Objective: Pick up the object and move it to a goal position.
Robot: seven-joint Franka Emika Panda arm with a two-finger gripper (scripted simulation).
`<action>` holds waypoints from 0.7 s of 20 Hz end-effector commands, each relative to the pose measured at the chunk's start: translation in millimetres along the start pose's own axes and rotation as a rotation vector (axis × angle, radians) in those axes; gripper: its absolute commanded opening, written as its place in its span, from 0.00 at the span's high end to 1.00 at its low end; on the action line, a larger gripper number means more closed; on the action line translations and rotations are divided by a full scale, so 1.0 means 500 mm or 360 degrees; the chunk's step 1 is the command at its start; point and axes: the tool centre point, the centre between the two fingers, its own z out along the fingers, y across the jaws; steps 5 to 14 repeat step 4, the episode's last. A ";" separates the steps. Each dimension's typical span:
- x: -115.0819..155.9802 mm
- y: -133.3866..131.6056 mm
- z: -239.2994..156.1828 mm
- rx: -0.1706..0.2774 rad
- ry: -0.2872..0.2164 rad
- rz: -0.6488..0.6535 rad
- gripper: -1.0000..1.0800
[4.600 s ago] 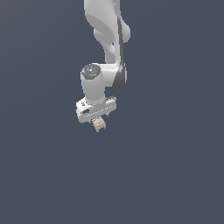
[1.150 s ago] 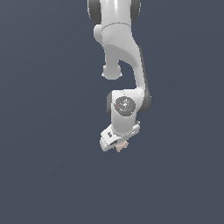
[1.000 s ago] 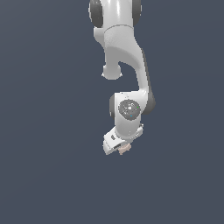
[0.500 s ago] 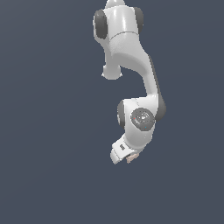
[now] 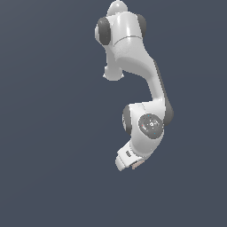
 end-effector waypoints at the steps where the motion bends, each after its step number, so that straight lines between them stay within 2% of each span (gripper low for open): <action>1: 0.005 0.000 -0.001 0.0000 0.0000 0.0001 1.00; 14: 0.006 0.000 -0.001 0.0000 0.0000 0.0001 1.00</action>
